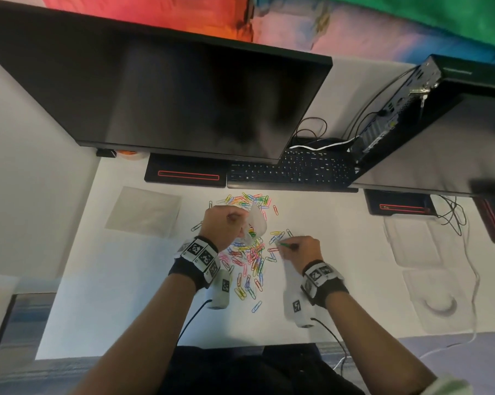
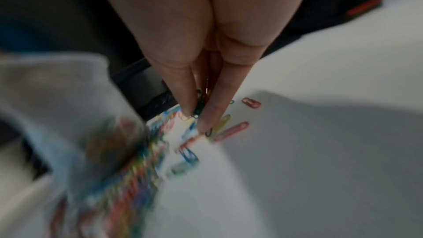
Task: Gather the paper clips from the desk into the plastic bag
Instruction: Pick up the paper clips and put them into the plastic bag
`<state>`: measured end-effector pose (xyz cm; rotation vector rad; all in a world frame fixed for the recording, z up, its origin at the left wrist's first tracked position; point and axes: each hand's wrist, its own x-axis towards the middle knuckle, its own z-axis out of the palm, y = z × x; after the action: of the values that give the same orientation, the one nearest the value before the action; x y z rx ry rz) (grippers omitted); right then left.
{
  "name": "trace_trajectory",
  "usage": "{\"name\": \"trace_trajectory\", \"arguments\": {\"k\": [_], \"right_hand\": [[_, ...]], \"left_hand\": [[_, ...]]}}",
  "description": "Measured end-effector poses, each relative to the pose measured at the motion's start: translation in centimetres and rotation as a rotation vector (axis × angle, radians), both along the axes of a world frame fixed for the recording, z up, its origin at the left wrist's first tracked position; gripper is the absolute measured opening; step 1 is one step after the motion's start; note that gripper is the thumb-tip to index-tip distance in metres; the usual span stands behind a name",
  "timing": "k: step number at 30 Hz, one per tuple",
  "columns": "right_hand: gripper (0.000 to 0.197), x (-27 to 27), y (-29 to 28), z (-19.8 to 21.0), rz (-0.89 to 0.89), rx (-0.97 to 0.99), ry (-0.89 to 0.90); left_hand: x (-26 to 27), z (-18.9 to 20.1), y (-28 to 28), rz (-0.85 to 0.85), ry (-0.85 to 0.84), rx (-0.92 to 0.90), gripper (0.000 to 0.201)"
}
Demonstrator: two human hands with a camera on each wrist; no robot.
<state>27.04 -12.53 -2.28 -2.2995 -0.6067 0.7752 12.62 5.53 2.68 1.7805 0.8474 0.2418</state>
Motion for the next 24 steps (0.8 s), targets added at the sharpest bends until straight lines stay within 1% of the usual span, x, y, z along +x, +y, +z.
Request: {"name": "trace_trajectory", "arguments": {"k": [2,4,7,9,10,11,13,15,18,21,23,24], "right_hand": [[0.007,0.5,0.2,1.7,-0.213,0.150,0.284],[0.013,0.9,0.8,3.6,-0.304,0.281,0.467],[0.024,0.9,2.3,5.6,-0.330,0.470,0.740],[0.024,0.3,3.5,6.1,-0.308,0.494,0.857],[0.024,-0.1,4.0,6.0,-0.285,0.465,0.860],[0.024,-0.3,4.5,5.7,-0.253,0.414,0.829],[0.023,-0.8,5.4,5.0,-0.180,0.272,0.679],[0.020,-1.4,6.0,4.9,-0.133,0.187,0.534],[0.020,-2.2,6.7,5.3,-0.079,0.147,0.298],[0.013,-2.4,6.9,5.5,0.037,0.159,0.081],[0.018,-2.7,7.0,5.6,0.142,0.128,-0.064],[0.021,-2.8,7.0,5.7,0.164,0.127,-0.101]], "left_hand": [[0.1,0.0,-0.3,-0.011,0.003,0.009,0.021],[0.2,0.2,-0.5,-0.029,0.011,0.028,0.023],[0.5,0.4,-0.7,-0.067,0.035,0.049,0.027],[0.7,0.5,-0.7,-0.068,0.038,0.045,0.024],[0.7,0.4,-0.8,-0.060,0.037,0.042,0.021],[0.8,0.4,-0.8,-0.054,0.032,0.042,0.019],[0.8,0.4,-1.1,-0.062,0.014,0.050,0.019],[0.7,0.4,-1.3,-0.078,0.020,0.055,0.019],[0.6,0.6,-1.3,-0.106,0.046,0.107,0.017],[0.5,1.0,-1.0,-0.097,0.032,0.117,0.015],[0.4,1.3,-0.8,-0.067,0.030,0.115,0.015],[0.3,1.4,-0.7,-0.051,0.025,0.120,0.015]]}}
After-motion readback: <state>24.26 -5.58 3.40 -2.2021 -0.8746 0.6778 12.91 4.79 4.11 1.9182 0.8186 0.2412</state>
